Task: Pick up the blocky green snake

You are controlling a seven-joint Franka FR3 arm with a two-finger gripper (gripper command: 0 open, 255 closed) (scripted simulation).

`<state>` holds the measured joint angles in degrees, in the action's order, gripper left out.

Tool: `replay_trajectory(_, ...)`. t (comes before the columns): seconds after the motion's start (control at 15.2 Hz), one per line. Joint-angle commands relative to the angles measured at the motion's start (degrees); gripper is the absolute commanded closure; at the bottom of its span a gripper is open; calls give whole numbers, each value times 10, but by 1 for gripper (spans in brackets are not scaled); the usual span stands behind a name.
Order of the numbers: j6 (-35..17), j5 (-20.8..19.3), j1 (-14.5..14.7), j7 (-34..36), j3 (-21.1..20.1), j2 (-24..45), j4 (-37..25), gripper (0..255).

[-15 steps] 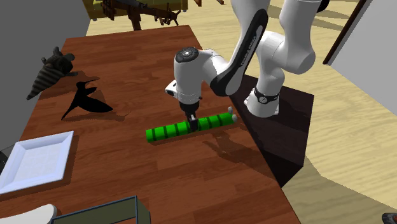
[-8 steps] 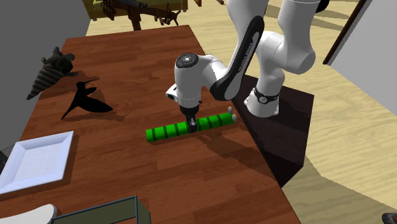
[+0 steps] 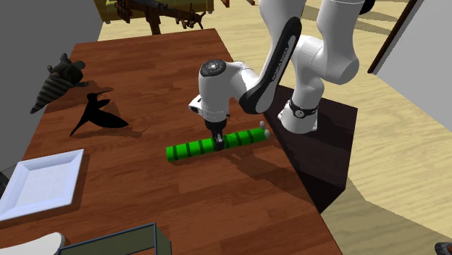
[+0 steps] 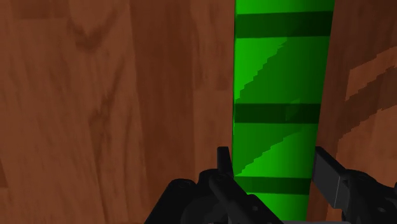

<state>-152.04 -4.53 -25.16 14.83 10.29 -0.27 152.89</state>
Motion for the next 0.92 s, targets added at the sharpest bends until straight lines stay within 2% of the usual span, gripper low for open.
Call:
replay_trajectory(0.0, 13, -3, 0, 2, 0, -13, -1, 255)
replay_trajectory(0.86, 136, -16, -3, 10, -4, -115, -21, 255)
